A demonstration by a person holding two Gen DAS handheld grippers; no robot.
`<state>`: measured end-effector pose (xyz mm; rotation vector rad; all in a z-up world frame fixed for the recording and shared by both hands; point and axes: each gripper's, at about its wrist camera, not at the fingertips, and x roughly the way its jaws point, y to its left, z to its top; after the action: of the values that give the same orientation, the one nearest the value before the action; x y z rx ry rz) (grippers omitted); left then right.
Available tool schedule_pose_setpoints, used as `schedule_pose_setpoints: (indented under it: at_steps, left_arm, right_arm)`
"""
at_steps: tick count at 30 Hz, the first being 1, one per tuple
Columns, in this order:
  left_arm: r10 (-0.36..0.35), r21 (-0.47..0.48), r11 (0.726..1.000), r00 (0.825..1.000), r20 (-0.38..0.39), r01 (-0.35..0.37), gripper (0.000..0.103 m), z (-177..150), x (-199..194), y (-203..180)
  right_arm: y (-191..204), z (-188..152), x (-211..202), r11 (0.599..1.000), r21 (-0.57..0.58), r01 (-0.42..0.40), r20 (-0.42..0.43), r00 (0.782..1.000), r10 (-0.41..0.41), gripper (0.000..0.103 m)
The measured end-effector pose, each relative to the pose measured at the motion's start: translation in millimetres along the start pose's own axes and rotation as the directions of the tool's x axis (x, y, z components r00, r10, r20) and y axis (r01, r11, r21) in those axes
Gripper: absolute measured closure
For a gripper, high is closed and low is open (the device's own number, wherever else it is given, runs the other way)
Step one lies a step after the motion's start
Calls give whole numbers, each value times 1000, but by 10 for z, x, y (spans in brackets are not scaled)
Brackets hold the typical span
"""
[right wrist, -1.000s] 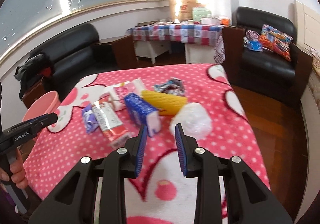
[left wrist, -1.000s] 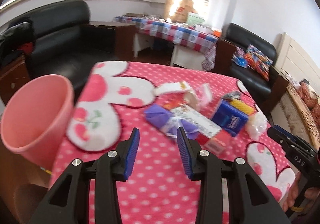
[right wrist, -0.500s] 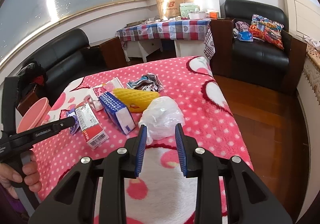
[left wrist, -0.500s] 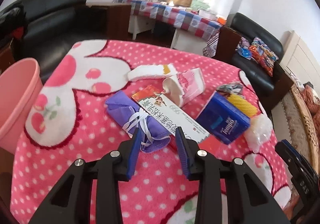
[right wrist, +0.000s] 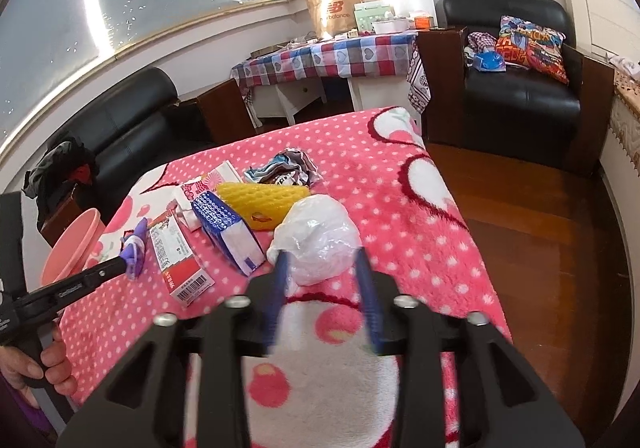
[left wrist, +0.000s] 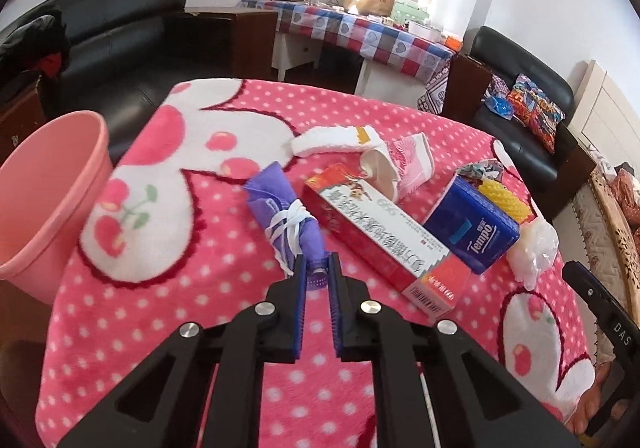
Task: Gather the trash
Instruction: 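Grasp purple folded bag with left tool while right tool grasps white plastic bag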
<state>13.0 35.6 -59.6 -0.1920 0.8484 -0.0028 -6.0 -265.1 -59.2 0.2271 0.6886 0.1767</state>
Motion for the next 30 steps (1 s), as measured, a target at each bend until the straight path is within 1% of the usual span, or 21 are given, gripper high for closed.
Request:
schedule_pose_setpoints:
  at_steps: [1,4,8,12,17,18,19,22,25,30]
  left_arm:
    - [-1,-3,1000,1000,0,1,94,-8,-21,26]
    - [2,-9,1000,1000,3,-2,95,-37,-85,103]
    - [-4,-16,1000,1000,14,4,95,-58,-169,182]
    - [-7,-7,1000,999,38,7,95,-75,-266,207]
    - [-10,-3,1000,999,53,10,95,-98,-343,237]
    - [-10,-5,1000,999,53,10,95,-104,-352,246]
    - [-10,-7,1000,999,54,11,95,-106,-359,256]
    - [-12,-7,1000,998,54,13,95,-110,-360,264]
    - [-19,-7,1000,998,58,19,95,-115,-376,278]
    - [-24,0,1000,996,88,24,95,-111,-466,289]
  right_arm:
    - [-7,-1,-13,1000,8,1,10,1000,-1,54]
    - [-40,27,-3,1000,16,5,12,1000,-5,54]
    - [-50,107,82,999,42,-19,0,1000,19,54]
    - [4,200,199,999,27,-18,-5,1000,18,54]
    - [55,213,322,1000,9,-20,-31,999,21,54]
    - [56,200,339,1000,8,-21,-41,999,21,57]
    - [55,185,347,1000,6,-21,-47,999,21,72]
    - [66,135,364,1000,-4,-6,-66,998,6,86]
    - [72,110,291,1000,-16,7,-48,999,-7,90]
    - [106,118,96,1000,-20,13,-4,1000,-13,90]
